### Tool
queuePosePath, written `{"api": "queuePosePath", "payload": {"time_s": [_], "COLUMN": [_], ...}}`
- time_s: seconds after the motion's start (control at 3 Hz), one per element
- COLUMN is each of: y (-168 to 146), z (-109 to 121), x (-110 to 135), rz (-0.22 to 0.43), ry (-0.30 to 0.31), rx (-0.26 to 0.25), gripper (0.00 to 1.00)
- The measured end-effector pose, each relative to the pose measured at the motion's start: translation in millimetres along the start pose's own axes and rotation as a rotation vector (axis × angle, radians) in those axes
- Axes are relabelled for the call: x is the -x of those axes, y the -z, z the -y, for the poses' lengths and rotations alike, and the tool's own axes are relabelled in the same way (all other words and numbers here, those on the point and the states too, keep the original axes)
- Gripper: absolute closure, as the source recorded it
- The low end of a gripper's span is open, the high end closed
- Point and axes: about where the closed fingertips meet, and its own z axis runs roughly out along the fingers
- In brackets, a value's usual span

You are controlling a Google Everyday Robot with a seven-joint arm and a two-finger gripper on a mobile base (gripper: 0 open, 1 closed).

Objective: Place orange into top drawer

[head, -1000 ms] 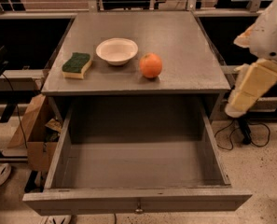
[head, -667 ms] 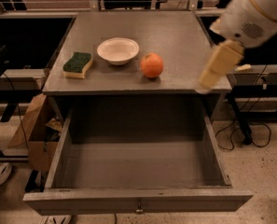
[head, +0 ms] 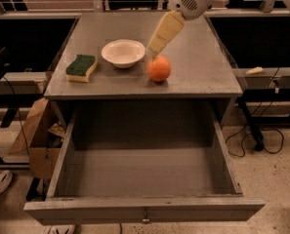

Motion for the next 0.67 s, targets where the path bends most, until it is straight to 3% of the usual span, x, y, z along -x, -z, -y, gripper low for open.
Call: {"api": "queuePosePath", "payload": {"time_s": [0.33, 0.67], "y": [4, -25], "z": [-3, -6], "x": [-4, -14], "rz": [-0.003, 0.004], "ry": [0.004, -0.041], "rx": [-0.002, 0.022], "gripper": [0.0, 0.0]}}
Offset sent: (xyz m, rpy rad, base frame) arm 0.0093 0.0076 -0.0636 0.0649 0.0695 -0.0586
